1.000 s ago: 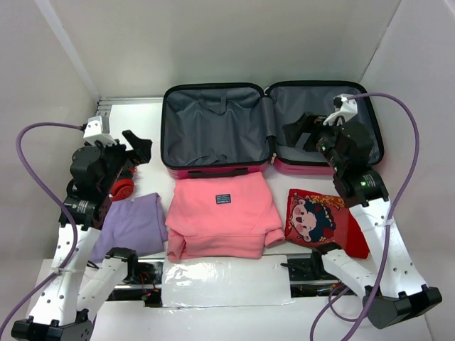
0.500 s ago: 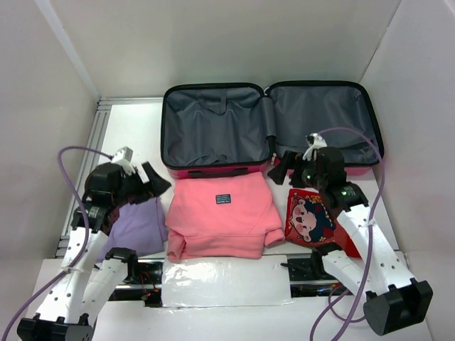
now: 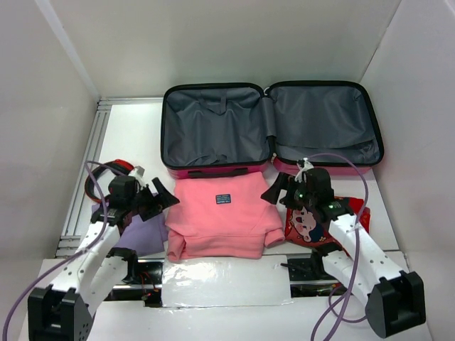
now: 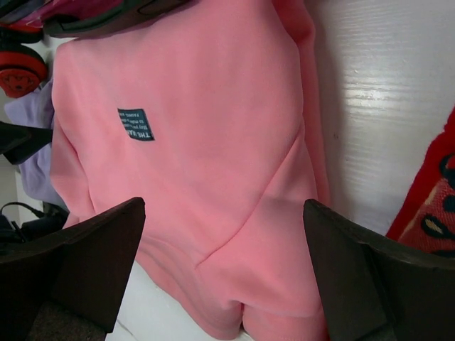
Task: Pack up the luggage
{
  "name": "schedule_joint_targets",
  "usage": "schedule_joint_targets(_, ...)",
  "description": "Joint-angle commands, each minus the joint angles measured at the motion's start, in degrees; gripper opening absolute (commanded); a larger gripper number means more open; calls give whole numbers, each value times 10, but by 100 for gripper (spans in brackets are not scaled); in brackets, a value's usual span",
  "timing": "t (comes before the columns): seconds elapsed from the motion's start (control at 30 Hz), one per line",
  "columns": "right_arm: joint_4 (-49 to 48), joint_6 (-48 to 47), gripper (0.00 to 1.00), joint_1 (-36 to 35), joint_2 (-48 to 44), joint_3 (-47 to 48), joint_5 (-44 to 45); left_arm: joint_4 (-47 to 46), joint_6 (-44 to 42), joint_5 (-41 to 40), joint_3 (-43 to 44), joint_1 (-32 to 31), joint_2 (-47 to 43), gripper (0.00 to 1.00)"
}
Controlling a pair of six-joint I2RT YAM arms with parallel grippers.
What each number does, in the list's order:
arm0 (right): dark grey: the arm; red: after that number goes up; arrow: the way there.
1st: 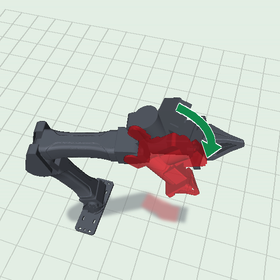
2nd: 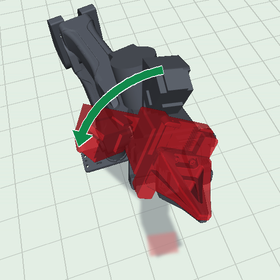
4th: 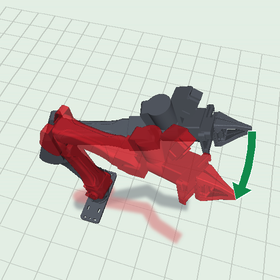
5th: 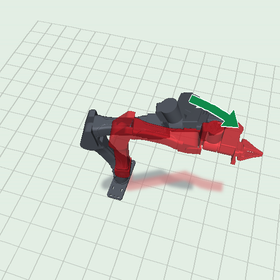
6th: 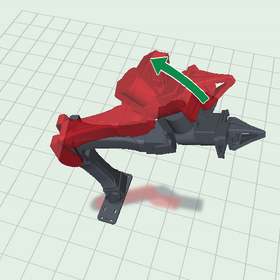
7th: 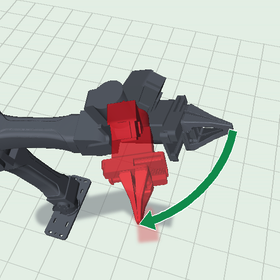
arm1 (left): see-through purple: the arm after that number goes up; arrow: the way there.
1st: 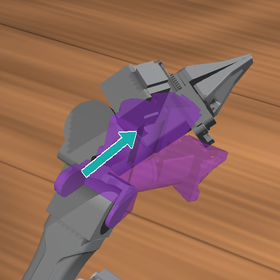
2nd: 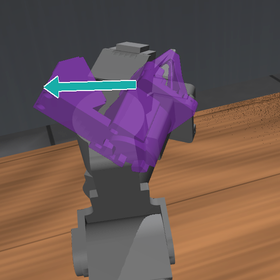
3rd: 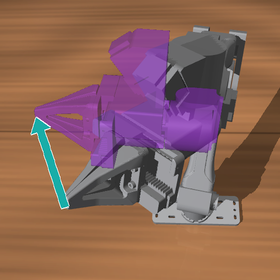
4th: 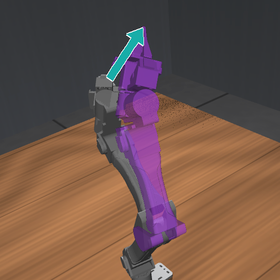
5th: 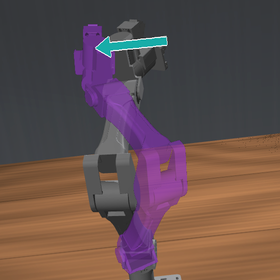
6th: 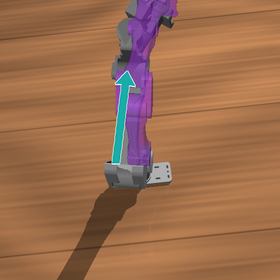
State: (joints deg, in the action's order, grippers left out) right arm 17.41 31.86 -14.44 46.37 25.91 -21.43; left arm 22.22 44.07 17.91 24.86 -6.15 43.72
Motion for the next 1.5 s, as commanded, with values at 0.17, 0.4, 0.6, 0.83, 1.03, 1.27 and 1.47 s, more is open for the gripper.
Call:
schedule_joint_targets(0.17, -111, -9, 98, -13, 49, -15, 9, -159, -10, -21, -17, -54, 84, 95)
schedule_joint_targets(0.4, -111, -14, 97, -25, 88, -20, 74, -189, -34, -56, -22, -67, 119, 95)
schedule_joint_targets(0.6, -137, -14, 97, -44, 144, -33, 97, -229, -27, -43, -43, -72, 172, 95)
schedule_joint_targets(0.83, -173, 4, 97, -61, 184, -57, 83, -222, -14, -97, -66, -114, 210, 94)
schedule_joint_targets(1.03, -190, 29, 94, -80, 182, -79, 83, -252, 18, -103, -96, -143, 210, 90)
schedule_joint_targets(1.27, -208, 40, 73, -100, 172, -104, 89, -263, 24, -119, -96, -177, 224, 74)
schedule_joint_targets(1.47, -203, 46, 12, -118, 195, -99, 125, -274, 50, -172, -90, -227, 278, 34)
